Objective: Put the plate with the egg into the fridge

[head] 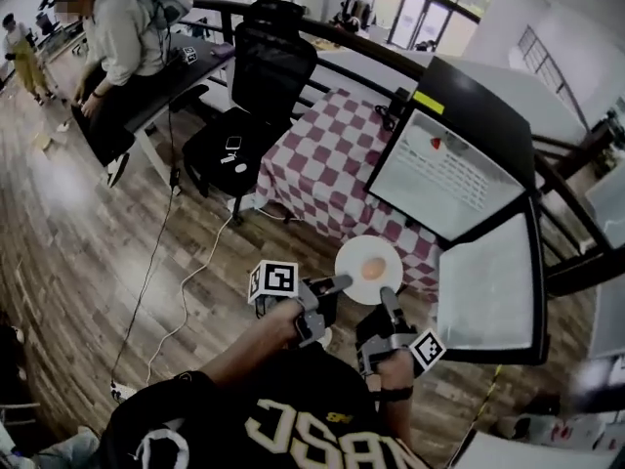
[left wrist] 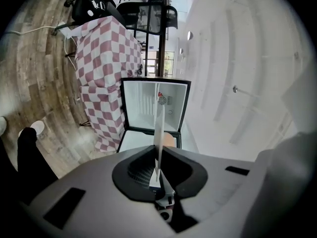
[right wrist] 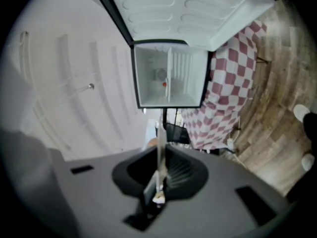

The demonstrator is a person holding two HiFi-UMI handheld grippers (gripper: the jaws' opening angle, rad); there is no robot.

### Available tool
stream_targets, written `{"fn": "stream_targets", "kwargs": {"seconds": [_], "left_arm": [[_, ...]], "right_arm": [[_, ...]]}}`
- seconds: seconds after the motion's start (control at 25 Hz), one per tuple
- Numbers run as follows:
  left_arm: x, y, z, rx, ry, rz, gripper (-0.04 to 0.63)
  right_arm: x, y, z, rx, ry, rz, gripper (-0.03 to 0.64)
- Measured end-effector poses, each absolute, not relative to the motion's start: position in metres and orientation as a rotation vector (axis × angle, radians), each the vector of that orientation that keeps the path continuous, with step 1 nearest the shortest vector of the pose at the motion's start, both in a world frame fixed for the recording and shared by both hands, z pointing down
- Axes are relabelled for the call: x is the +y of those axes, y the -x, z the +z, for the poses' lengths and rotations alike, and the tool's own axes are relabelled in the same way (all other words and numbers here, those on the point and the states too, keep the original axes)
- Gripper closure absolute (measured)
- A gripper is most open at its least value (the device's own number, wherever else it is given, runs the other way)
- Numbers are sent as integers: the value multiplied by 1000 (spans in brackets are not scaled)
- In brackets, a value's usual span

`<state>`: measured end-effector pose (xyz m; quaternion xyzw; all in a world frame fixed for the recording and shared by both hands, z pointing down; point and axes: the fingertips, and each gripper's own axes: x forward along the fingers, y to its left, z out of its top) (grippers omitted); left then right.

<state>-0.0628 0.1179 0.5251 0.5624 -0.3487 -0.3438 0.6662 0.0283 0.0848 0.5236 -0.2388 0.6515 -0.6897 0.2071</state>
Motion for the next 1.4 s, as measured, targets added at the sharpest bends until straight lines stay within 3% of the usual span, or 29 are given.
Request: {"fn": "stream_targets", "kwargs": {"seconds": [0.4,1.4], "left_arm": [[49,44,525,-818,-1216,-848,561],[-149,22,528,-659,-1298,-551,561]], "right_arm": [[11,-36,532,1825,590,-1994,580],[-158,-66,540,1563,892,-1812,577]]}}
